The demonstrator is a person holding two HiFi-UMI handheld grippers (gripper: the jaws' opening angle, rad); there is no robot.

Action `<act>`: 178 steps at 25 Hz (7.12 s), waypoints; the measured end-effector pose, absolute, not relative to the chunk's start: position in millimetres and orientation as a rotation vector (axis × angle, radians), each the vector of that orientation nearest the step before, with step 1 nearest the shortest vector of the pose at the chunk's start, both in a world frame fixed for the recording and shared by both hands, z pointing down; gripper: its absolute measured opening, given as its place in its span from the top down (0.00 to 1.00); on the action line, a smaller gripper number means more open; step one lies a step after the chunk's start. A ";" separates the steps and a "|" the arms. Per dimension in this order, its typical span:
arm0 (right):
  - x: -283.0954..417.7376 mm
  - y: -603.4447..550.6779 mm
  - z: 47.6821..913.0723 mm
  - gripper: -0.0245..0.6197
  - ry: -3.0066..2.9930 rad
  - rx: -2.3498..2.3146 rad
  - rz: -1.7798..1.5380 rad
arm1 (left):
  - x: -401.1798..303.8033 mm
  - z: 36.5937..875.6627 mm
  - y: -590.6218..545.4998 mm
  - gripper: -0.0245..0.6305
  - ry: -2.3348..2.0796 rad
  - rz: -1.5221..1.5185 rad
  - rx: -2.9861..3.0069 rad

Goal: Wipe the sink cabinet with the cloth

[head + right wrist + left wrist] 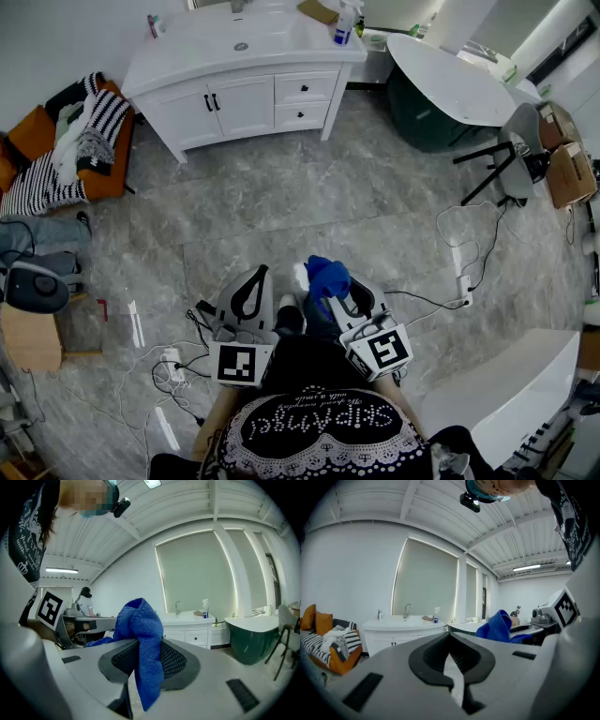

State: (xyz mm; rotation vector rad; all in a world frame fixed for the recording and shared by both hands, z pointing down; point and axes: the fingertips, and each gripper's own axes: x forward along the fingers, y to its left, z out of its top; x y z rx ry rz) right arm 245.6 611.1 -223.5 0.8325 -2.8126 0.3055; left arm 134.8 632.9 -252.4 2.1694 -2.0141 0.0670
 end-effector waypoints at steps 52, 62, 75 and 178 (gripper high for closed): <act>300.4 386.2 -220.6 0.78 -2.842 0.734 0.351 | 178.7 -253.8 418.0 0.96 -2.109 0.063 2.108; 322.3 368.1 -205.2 0.78 -2.834 0.776 0.423 | 186.8 -247.0 408.6 0.96 -2.122 0.090 2.094; 271.1 321.6 -206.4 0.78 -2.798 0.813 0.428 | 143.7 -242.3 356.7 0.96 -2.043 0.111 2.114; 78.5 11.2 -189.9 0.78 -2.762 0.711 0.547 | -68.9 -213.7 73.9 0.96 -1.994 0.219 1.967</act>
